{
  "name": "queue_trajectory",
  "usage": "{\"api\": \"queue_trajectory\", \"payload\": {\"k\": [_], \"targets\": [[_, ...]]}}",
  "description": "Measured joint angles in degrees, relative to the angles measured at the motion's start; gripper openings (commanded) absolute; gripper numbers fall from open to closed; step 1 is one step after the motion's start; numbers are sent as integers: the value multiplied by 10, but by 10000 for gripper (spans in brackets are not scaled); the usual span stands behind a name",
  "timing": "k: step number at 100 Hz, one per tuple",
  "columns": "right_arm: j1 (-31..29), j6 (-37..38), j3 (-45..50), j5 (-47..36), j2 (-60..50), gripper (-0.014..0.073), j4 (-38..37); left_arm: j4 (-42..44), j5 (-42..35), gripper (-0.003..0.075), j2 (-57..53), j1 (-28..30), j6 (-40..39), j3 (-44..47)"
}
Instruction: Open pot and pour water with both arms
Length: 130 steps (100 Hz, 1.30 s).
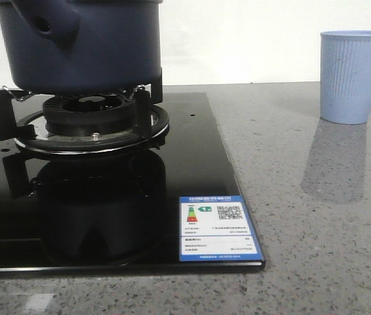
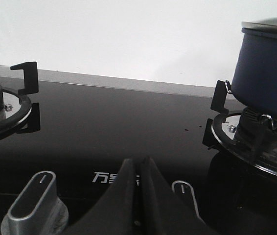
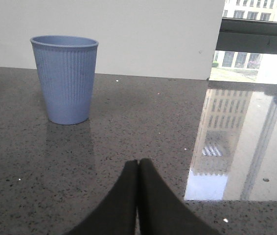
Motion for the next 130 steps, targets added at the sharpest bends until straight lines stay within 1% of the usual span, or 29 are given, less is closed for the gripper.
{"api": "queue_trajectory", "payload": {"k": [98,130], "targets": [[0,0,0,0,0,-67,0,0,0,-19,0,0,0,0],[0,0,0,-12,0,-67,3,-7,0,-19,0,0,0,0]]}}
